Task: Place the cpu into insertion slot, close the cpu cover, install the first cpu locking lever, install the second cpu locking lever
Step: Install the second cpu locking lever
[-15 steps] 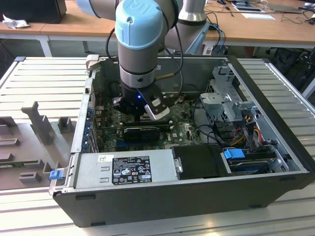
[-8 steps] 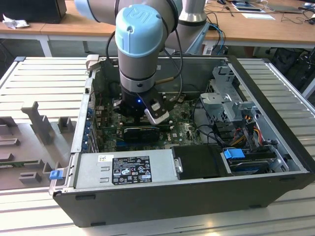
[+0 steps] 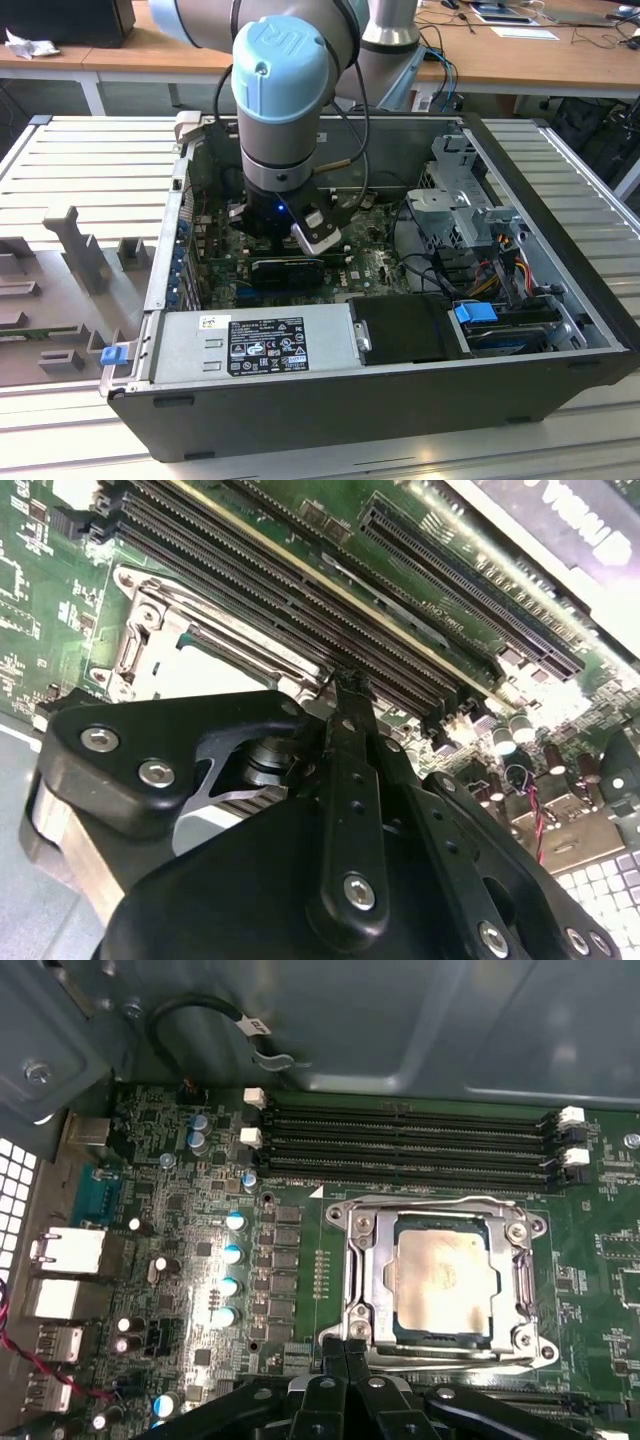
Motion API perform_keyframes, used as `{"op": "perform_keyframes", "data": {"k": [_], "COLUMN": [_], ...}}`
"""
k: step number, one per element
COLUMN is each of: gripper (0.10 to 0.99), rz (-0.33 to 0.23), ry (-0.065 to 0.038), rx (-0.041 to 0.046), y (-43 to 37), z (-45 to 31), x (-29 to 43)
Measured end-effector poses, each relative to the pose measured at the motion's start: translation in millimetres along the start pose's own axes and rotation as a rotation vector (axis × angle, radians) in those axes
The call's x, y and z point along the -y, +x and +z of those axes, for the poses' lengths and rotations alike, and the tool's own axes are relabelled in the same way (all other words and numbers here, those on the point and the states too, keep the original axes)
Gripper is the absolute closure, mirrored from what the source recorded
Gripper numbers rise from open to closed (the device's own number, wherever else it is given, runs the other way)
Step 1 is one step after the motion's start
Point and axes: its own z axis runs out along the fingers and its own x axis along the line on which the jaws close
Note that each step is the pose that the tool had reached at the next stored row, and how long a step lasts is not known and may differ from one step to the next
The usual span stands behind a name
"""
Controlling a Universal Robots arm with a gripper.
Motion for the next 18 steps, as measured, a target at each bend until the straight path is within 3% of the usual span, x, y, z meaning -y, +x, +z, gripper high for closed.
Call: {"op": "perform_keyframes", "data": {"k": [2, 5, 8, 18], "gripper": [0.980, 0.980, 0.980, 0.980], "rz": [0.000, 0.000, 0.000, 0.000], "ry": [-0.007, -0.026, -0.037, -0.040], "rx": [0.0003, 0.0016, 0.0021, 0.0024], "y": [0.1, 0.7, 3.8, 3.6], "z": [0.8, 4.4, 5.3, -11.8], "x": [0.3, 1.2, 1.3, -3.5]}}
